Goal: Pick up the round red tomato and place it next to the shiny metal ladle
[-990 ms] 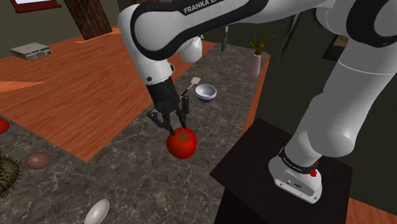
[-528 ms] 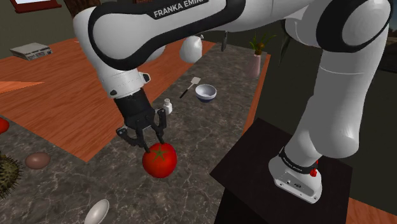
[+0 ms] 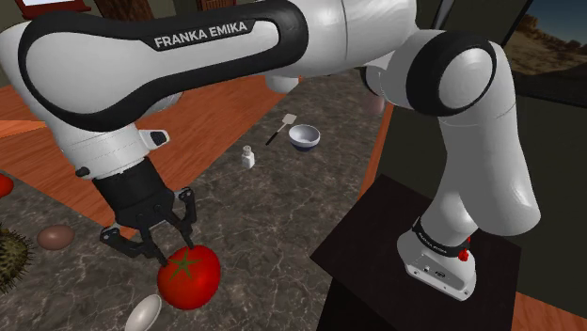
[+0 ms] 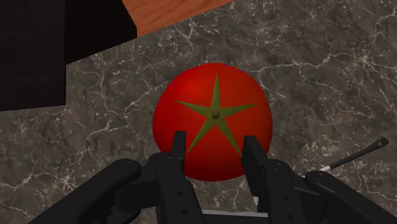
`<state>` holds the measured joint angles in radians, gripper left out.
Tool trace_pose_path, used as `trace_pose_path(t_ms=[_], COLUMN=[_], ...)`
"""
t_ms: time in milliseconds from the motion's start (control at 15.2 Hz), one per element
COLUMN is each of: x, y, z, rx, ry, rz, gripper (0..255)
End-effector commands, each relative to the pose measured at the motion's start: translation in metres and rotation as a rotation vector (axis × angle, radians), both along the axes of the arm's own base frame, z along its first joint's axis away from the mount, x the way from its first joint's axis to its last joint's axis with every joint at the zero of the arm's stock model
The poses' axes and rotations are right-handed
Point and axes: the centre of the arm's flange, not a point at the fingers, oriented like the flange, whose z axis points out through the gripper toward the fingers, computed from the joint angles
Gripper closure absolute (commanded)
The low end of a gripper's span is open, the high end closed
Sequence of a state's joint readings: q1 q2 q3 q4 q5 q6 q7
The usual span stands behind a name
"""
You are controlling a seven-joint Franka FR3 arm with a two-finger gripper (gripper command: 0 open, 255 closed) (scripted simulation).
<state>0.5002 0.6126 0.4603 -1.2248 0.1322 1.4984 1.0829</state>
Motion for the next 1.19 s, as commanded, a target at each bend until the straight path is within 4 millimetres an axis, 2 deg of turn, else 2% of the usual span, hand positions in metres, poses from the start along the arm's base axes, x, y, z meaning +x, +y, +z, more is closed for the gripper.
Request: trace_pose_path(t_ms=[0,1122], x=[0.002,0.002], y=[0.024,0.024], z=[-0.001,-0.09], rx=[-0.001,-0.001], ry=[0.0,0.0], rz=[-0.002,-0.002], gripper=[255,255])
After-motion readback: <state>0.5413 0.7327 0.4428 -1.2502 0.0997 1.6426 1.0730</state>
